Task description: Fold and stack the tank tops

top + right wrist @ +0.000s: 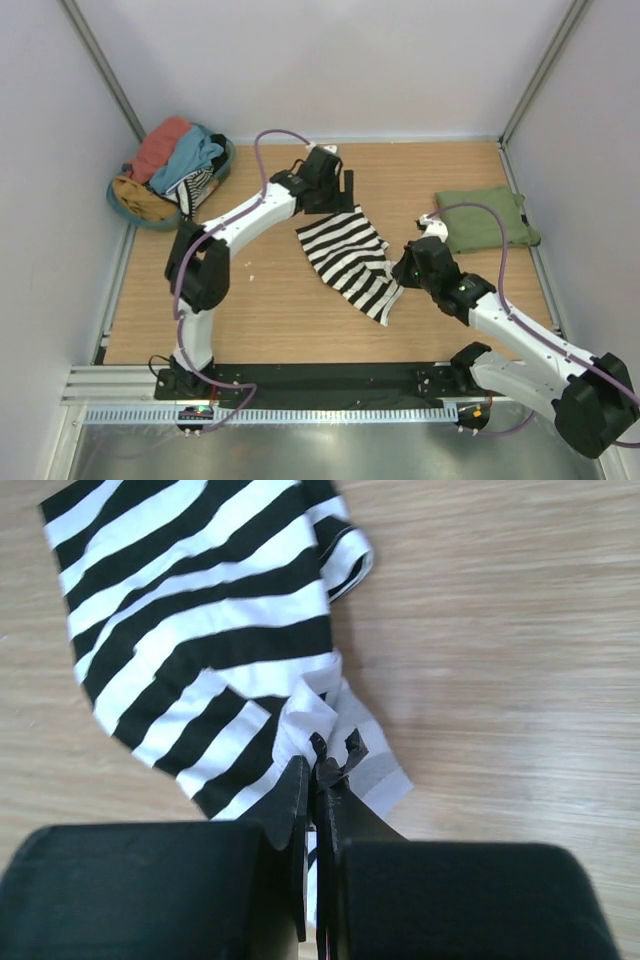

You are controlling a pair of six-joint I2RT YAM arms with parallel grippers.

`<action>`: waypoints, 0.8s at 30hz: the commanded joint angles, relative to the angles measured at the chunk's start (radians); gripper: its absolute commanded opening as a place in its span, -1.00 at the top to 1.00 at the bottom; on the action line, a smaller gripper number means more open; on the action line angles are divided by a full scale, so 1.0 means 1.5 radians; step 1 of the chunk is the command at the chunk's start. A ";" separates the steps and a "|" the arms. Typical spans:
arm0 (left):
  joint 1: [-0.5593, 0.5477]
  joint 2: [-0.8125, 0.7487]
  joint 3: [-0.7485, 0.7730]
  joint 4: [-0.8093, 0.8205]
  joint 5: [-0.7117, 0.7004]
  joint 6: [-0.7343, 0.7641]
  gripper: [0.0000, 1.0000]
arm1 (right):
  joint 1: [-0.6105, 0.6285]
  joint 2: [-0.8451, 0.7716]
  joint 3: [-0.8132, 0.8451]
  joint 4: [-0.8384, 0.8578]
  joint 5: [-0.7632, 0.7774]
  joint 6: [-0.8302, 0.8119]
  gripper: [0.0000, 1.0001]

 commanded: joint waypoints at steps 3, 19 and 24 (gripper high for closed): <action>-0.053 0.138 0.178 -0.110 0.028 0.059 -0.60 | 0.007 -0.066 -0.032 0.038 -0.140 -0.010 0.98; -0.154 0.332 0.454 -0.291 -0.054 0.156 -0.58 | 0.009 -0.180 -0.101 -0.038 -0.112 0.044 0.98; -0.152 0.349 0.451 -0.335 -0.128 0.135 -0.50 | 0.009 -0.174 -0.092 -0.037 -0.105 0.046 0.98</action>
